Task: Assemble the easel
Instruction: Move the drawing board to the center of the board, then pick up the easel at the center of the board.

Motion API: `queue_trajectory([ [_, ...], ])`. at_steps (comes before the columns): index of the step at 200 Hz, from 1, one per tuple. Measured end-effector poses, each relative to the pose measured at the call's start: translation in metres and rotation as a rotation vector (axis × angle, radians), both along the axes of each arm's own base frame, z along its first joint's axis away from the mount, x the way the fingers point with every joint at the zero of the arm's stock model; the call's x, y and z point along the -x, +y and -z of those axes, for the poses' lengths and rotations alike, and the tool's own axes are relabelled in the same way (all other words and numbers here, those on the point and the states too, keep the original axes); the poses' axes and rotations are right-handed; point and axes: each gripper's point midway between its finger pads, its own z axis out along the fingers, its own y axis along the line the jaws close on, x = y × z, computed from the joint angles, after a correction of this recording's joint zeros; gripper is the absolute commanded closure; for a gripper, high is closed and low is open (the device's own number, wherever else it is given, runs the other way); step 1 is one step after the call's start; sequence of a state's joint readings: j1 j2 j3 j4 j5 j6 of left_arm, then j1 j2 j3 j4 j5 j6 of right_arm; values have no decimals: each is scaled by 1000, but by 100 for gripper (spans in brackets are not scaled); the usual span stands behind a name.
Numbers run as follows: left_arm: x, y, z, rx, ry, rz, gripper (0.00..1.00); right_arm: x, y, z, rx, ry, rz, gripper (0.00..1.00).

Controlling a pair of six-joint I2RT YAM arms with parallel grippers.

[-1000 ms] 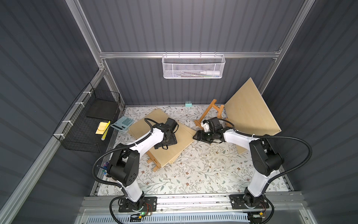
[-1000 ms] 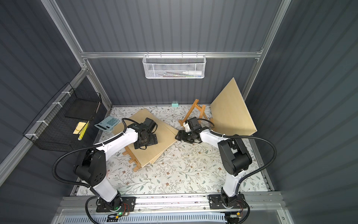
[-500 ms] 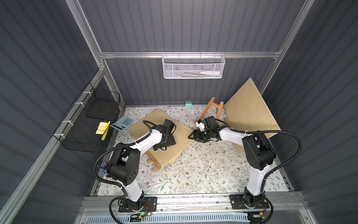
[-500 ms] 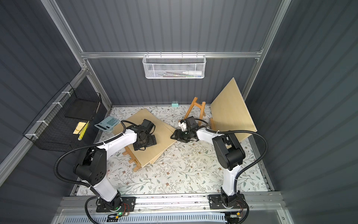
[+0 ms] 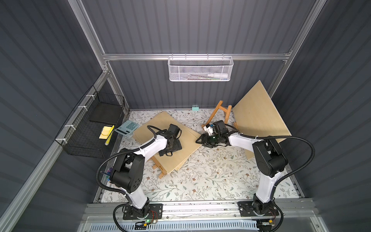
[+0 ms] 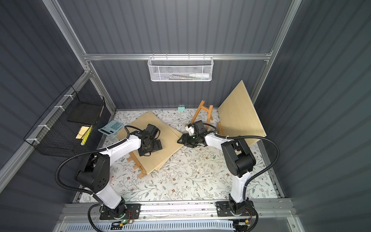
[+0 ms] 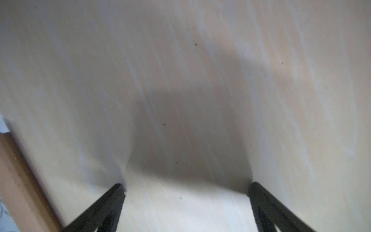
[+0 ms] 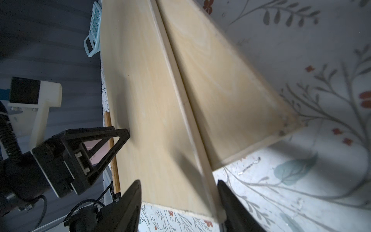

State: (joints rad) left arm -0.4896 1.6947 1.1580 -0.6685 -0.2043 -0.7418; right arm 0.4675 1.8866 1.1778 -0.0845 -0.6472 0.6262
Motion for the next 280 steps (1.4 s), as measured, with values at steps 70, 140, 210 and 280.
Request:
queue_trajectory([
  [70, -4, -2, -16, 29, -50, -4, 1, 16, -5, -32, -25, -39, -26, 45],
  [140, -10, 1, -17, 58, -97, -36, 1, 5, 15, -30, -111, 11, -2, 54],
  [210, -17, -4, -24, 97, -147, -49, 1, 5, 41, -32, -176, 59, 7, 76],
  [280, -24, -7, -41, 145, -205, -60, 1, -3, 46, -48, -220, 27, 11, 100],
])
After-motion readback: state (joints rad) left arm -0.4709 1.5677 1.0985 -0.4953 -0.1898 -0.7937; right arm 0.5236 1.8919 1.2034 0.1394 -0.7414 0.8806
